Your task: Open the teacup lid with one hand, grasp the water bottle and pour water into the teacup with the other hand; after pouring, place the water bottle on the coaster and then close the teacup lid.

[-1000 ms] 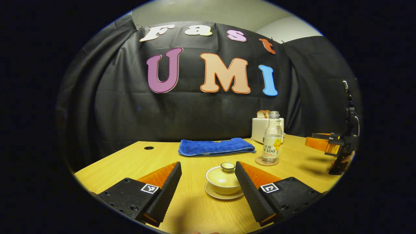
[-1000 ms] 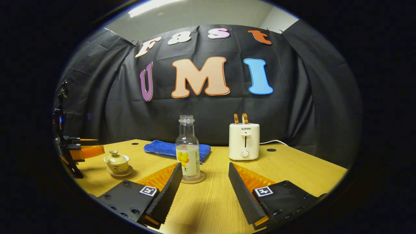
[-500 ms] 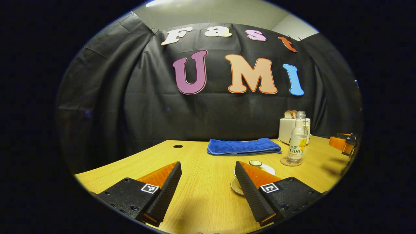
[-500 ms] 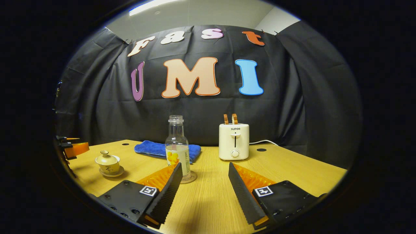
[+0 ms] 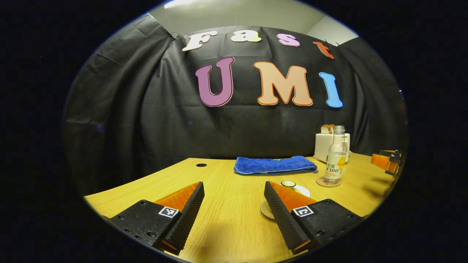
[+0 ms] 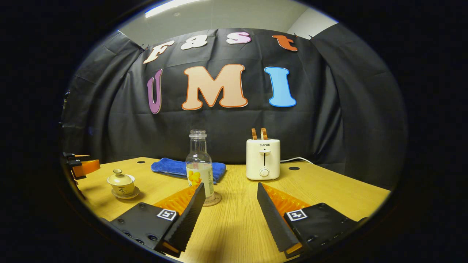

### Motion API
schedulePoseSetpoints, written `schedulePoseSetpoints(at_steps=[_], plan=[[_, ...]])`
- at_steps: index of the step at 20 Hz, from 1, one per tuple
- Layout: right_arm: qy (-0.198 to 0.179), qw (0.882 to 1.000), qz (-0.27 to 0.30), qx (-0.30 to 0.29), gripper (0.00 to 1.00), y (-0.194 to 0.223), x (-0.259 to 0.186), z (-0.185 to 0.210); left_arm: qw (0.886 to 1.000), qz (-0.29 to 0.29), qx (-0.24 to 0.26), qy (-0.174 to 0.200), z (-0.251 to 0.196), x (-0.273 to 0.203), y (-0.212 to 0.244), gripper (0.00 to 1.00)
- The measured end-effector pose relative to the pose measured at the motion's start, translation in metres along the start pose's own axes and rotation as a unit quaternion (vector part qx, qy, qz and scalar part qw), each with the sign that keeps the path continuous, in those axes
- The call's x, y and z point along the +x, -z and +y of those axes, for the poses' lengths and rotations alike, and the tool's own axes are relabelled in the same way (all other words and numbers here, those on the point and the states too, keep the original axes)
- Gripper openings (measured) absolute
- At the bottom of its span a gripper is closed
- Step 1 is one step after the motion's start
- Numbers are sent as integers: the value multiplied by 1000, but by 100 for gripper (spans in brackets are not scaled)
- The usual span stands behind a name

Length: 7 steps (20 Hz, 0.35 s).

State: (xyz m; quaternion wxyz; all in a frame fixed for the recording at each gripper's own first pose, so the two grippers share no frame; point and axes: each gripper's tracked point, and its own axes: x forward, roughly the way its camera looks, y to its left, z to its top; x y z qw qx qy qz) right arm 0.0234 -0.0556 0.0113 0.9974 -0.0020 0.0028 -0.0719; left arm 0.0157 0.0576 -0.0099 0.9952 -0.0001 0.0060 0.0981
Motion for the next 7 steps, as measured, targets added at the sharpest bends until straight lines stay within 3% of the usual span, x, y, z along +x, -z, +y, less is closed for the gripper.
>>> schedulePoseSetpoints(at_steps=[7], plan=[[0, 1000, 0, 0, 88, 0, 0, 0, 1000, 1, 0, -1, 0, 0, 0, 97]])
